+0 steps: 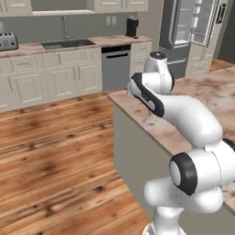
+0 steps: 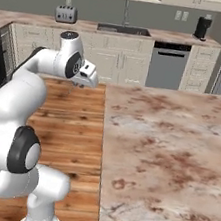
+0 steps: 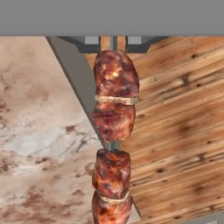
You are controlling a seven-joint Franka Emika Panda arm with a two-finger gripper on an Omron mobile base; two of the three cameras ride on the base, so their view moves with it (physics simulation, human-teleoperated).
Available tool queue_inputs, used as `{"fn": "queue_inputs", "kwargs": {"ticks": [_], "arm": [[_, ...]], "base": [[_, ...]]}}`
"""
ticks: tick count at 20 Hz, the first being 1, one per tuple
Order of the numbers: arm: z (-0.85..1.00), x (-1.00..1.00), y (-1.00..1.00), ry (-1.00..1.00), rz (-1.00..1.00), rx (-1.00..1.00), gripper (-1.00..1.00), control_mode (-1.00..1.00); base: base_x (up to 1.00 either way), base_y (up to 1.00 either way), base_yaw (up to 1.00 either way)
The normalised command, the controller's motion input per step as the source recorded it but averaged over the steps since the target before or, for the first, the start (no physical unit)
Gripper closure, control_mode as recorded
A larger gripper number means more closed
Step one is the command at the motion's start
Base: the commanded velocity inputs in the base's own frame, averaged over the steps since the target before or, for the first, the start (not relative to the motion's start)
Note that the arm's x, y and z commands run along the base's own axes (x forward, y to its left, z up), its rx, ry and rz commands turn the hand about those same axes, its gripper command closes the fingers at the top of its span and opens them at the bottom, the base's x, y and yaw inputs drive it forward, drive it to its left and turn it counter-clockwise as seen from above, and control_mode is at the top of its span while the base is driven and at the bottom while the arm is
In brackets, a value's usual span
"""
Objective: Place the cold items (lemon and broccoli) from the fridge in one tupperware on the dining counter. Place the warm items (kebab skewer and hot dog) in the stove area in another tupperware.
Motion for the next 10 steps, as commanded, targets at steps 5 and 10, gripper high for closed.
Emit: {"fn": "queue_inputs", "kwargs": {"ticks": [5, 10], "arm": [[0.0, 0.0, 0.0, 0.0, 0.0, 0.0, 1.0, 1.0], [0.0, 0.0, 0.0, 0.0, 0.0, 0.0, 1.0, 1.0]], "base": [[-1.0, -1.0, -0.17], [-1.0, -1.0, -0.19]]}}
